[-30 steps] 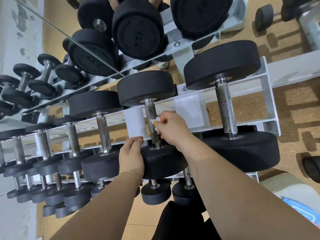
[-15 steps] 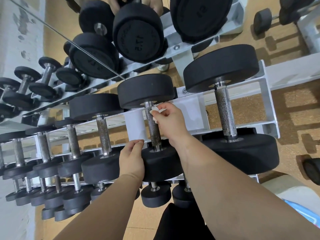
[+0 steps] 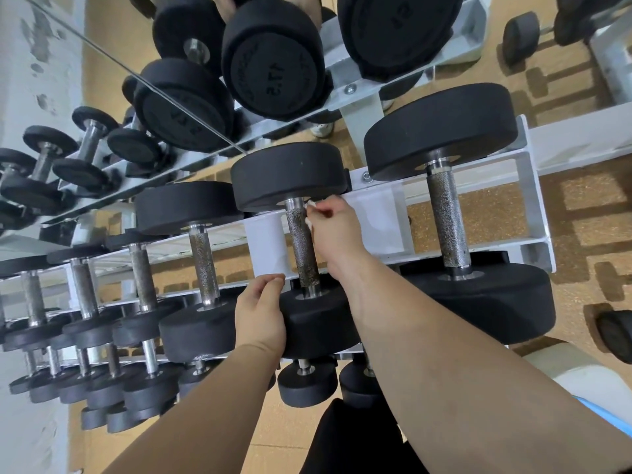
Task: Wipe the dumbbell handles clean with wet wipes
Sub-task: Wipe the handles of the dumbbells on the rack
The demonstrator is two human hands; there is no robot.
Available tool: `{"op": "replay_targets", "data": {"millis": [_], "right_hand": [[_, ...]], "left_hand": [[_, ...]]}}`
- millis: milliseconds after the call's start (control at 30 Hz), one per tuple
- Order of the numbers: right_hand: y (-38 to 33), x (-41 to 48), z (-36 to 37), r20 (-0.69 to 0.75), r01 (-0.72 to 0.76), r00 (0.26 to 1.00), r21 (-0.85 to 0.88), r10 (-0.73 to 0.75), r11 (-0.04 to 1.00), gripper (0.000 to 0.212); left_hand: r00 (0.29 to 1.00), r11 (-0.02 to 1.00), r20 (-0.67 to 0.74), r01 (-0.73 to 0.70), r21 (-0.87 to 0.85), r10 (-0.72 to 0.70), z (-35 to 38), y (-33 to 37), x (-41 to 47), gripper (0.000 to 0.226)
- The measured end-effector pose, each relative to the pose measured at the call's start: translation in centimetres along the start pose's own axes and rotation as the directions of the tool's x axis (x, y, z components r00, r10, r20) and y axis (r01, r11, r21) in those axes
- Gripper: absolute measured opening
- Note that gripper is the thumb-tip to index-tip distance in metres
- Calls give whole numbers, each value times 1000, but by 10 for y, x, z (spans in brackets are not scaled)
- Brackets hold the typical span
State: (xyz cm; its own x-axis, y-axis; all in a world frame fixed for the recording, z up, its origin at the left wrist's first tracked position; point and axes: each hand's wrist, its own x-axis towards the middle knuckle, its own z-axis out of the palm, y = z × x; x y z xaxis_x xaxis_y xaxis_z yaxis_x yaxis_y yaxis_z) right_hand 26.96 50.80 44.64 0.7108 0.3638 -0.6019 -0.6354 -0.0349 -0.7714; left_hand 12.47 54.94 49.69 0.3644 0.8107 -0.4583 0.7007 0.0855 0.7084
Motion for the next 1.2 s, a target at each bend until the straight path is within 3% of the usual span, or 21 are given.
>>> {"op": "replay_targets", "data": {"millis": [233, 467, 633, 700, 800, 900, 1000, 1100, 1133, 1200], "right_hand": [[12, -26, -20, 199, 45, 980, -301, 16, 952, 11], [-8, -13, -6, 86, 106, 992, -180, -92, 978, 13], [5, -35, -25, 254, 100, 967, -484, 31, 869, 17], [2, -30, -19, 222, 88, 975, -445, 14, 891, 14], [-13, -18, -2, 91, 74, 994, -242, -53, 967, 15], [-15, -20, -5, 106, 90, 992, -287, -62, 954, 15], [-7, -39, -29, 308, 130, 949, -570, 65, 811, 21], [-13, -50, -33, 442, 311, 877, -821, 188, 478, 27], [-18, -52, -29, 442, 329, 878, -837, 185, 437, 27], [-27, -56, -21, 394, 289, 913, -803, 101, 521, 24]], "left_hand": [[1000, 1000, -5, -12, -7, 12, 1, 2, -1, 37], [1000, 1000, 2, -9, 21, 9, 1, 4, -2, 22], [1000, 1000, -4, 15, 21, -15, 1, 7, -4, 34], [1000, 999, -6, 26, 27, -26, 1, 8, -5, 34], [1000, 1000, -7, 24, 18, -24, 2, 9, -6, 34], [1000, 1000, -15, 9, 5, -9, 1, 6, -5, 26], [1000, 1000, -29, 9, 5, -9, 1, 5, -3, 19], [1000, 1000, -25, 12, 6, -12, 0, 4, -4, 20], [1000, 1000, -21, 10, 3, -10, 0, 4, -4, 20], [1000, 1000, -6, 7, 14, -7, 0, 8, -8, 21]]}}
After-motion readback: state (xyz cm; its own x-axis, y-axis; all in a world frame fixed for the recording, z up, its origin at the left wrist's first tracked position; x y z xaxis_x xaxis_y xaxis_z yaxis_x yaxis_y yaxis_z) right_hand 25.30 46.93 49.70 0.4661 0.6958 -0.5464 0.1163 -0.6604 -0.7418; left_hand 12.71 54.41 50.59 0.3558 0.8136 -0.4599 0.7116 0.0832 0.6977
